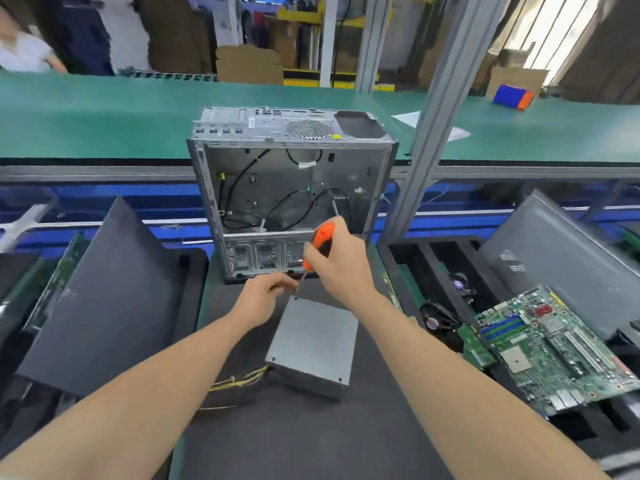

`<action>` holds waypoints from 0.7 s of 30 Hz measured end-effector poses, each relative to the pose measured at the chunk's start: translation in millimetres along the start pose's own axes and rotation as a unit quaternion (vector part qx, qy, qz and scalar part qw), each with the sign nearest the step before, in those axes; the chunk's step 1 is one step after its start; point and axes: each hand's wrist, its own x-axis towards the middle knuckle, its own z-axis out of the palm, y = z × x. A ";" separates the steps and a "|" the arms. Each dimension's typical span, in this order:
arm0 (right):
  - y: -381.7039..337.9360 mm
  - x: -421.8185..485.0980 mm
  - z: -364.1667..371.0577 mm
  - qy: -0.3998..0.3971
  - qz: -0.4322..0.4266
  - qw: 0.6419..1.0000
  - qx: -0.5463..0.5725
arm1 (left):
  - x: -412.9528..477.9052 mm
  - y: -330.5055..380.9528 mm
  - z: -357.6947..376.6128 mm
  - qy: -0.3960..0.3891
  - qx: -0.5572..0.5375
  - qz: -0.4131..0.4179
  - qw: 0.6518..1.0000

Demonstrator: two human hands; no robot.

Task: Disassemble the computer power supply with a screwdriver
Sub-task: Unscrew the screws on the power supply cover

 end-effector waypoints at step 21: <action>-8.3 11.0 20.9 -0.069 0.046 0.996 -0.030 | -21.7 -33.1 9.4 -0.011 -0.086 -0.076 0.993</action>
